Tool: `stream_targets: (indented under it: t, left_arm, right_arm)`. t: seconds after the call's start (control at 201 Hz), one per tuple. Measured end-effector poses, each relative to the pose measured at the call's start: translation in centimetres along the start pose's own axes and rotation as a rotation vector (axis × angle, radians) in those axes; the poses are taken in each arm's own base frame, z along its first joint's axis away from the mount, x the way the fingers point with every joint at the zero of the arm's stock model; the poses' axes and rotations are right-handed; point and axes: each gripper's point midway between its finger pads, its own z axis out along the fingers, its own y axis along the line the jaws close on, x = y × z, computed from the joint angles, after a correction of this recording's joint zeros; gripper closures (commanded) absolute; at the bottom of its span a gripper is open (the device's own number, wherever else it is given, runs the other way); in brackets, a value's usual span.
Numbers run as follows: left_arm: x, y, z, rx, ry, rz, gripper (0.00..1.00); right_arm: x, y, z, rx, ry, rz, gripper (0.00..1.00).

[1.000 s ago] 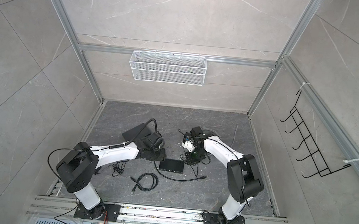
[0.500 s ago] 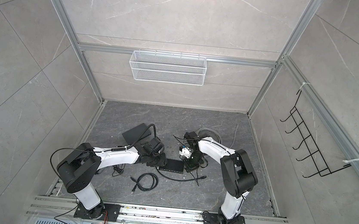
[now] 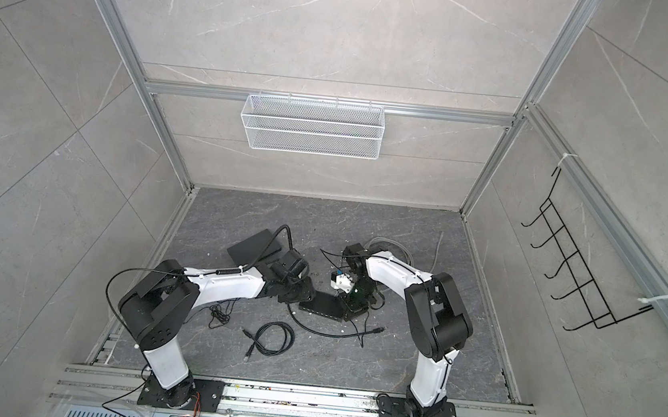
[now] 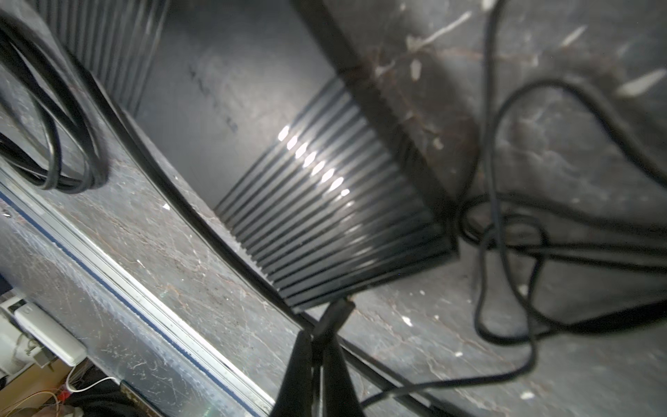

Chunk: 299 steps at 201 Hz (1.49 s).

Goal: Insert the plug into the switch port
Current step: 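Lift and turn the router box with left gripper toward the right gripper's plug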

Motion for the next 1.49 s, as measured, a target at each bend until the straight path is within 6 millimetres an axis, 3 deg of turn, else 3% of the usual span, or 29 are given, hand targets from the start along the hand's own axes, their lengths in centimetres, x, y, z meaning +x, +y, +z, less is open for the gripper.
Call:
stream_targets:
  t: [0.159, 0.398, 0.552, 0.816, 1.06, 1.289, 1.488]
  left_arm:
    - [-3.5, 0.4, 0.7, -0.015, -0.059, -0.04, 0.53]
    - [-8.6, 1.0, 1.3, -0.028, -0.105, -0.03, 0.53]
    - [-11.0, 1.2, 0.9, -0.032, -0.099, 0.028, 0.53]
    - [-11.2, 0.6, -1.1, -0.028, -0.066, 0.175, 0.53]
    - [-10.9, -0.2, -2.2, -0.011, -0.032, 0.252, 0.53]
    - [-12.0, -1.1, -3.0, 0.02, -0.046, 0.289, 0.53]
    - [-12.2, 0.7, -1.2, 0.019, 0.001, 0.262, 0.53]
  right_arm:
    - [-2.2, -0.2, -0.3, -0.022, -0.036, 0.003, 0.96]
    - [-6.5, -1.5, -2.3, -0.029, -0.148, -0.024, 0.95]
    - [-7.8, -1.9, -3.3, -0.031, -0.187, -0.083, 0.96]
    - [-6.5, -4.6, -3.7, 0.01, -0.19, -0.125, 0.94]
    - [-3.1, -3.6, -3.1, 0.053, -0.267, -0.384, 0.93]
    - [-5.7, -4.0, -3.6, 0.174, -0.466, -0.573, 0.93]
    - [-7.8, -4.5, -3.6, 0.271, -0.517, -0.687, 0.93]
